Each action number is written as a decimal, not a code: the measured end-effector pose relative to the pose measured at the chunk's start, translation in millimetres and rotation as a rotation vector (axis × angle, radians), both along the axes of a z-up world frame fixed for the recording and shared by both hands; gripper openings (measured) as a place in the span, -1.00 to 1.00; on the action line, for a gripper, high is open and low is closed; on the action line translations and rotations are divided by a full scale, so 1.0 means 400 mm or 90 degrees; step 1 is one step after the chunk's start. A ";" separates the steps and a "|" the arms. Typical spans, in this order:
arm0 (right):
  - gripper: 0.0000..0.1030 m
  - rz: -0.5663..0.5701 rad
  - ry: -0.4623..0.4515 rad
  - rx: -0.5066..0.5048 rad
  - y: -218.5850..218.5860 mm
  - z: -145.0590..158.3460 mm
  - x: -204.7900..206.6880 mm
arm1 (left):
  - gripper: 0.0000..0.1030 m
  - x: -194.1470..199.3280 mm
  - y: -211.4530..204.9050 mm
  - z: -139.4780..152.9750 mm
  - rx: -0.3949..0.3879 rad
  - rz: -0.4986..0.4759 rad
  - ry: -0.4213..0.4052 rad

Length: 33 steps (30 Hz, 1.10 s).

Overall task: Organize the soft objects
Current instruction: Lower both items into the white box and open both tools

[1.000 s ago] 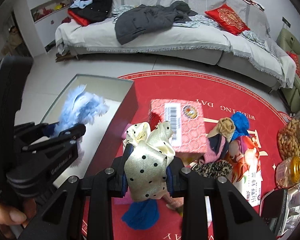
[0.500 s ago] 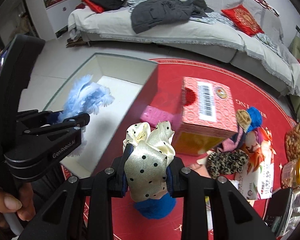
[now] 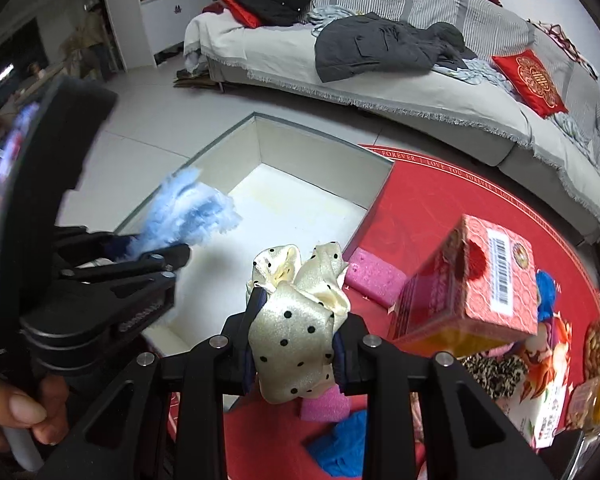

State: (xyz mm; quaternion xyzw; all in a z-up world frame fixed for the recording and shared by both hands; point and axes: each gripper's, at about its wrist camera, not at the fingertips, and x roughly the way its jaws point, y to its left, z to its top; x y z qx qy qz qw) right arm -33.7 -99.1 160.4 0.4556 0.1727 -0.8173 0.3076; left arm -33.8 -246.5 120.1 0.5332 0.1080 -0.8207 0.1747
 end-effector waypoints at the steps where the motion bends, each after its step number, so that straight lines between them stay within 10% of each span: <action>1: -0.39 0.001 -0.004 0.000 -0.003 -0.004 -0.003 | -0.44 -0.001 -0.002 -0.001 -0.001 0.000 -0.001; 33: -0.39 0.008 -0.022 0.012 -0.089 -0.045 -0.051 | -0.44 -0.041 -0.042 -0.066 0.000 -0.003 -0.042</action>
